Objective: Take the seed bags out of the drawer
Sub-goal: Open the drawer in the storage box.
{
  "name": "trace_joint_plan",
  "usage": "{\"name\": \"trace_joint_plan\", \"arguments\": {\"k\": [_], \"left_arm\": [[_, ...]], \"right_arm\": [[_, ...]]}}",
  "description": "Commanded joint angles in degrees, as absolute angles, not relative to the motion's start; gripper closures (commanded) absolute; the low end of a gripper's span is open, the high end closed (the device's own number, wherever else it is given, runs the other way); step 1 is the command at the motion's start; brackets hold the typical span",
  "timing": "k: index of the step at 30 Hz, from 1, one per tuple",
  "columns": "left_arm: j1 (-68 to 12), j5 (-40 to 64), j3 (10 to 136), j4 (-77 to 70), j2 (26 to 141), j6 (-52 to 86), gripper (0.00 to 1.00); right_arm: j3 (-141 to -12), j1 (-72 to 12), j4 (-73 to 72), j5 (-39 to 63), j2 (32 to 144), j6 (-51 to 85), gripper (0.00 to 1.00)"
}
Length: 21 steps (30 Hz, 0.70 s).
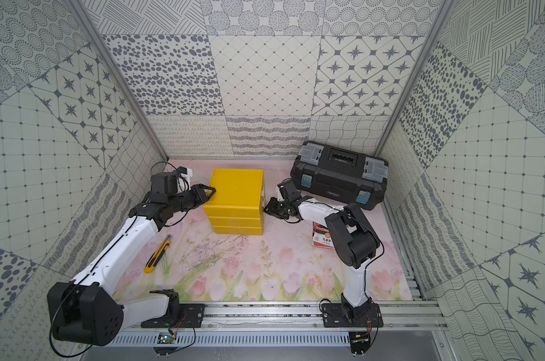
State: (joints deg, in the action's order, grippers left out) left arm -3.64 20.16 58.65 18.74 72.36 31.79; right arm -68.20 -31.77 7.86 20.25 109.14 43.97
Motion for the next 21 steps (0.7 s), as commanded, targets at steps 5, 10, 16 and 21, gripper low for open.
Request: {"name": "trace_joint_plan", "arguments": {"k": [5, 10, 16, 21], "left_arm": [[-3.4, 19.2, 56.9, 39.3, 73.8, 29.9, 0.57], [-3.5, 19.3, 56.8, 39.2, 73.9, 30.1, 0.57], [-3.5, 19.3, 56.8, 39.0, 73.8, 30.1, 0.57], [-3.5, 19.4, 56.8, 38.9, 73.8, 30.1, 0.57]], "right_arm": [[-69.7, -32.2, 11.9, 14.8, 108.3, 40.4, 0.84], [-70.0, -32.0, 14.7, 12.5, 106.5, 38.4, 0.96], [-69.7, -30.9, 18.0, 10.7, 103.0, 36.3, 1.0], [-68.0, -28.6, 20.5, 10.2, 99.5, 34.1, 1.0]]}}
